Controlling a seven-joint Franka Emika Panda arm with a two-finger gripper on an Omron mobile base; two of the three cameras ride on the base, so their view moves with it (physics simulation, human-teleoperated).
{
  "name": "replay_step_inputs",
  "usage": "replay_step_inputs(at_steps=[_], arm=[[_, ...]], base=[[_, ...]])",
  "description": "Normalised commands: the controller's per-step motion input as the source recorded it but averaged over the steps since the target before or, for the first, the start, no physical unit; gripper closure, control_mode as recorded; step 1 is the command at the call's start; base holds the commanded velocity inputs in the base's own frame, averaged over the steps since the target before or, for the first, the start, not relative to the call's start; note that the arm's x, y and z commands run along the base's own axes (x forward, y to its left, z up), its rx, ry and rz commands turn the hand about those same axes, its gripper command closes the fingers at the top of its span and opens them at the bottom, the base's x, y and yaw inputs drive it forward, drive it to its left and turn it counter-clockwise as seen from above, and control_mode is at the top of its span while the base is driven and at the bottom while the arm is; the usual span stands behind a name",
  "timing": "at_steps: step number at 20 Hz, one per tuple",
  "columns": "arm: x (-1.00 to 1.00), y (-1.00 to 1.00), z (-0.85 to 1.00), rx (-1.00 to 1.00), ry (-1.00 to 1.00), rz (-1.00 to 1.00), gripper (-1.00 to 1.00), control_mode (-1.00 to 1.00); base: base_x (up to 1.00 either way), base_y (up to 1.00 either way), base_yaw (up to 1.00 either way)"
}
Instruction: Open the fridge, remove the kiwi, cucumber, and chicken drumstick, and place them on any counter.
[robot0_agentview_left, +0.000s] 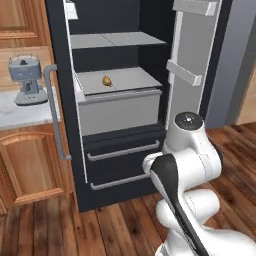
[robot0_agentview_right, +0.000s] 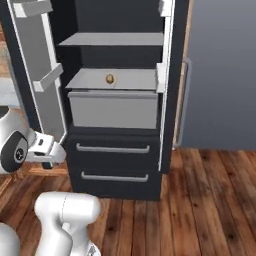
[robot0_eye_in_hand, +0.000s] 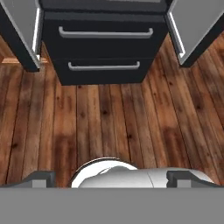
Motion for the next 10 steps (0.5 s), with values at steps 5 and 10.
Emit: replay_step_inputs(at_steps=[5,10], arm=[[0.00,0.00,0.00,0.00,0.00,0.00,-1.00,1.00],[0.00,0.00,0.00,0.00,0.00,0.00,-1.00,1.00]], base=[[0.77,-0.03,-0.32],[1.00,0.00,-0.03]])
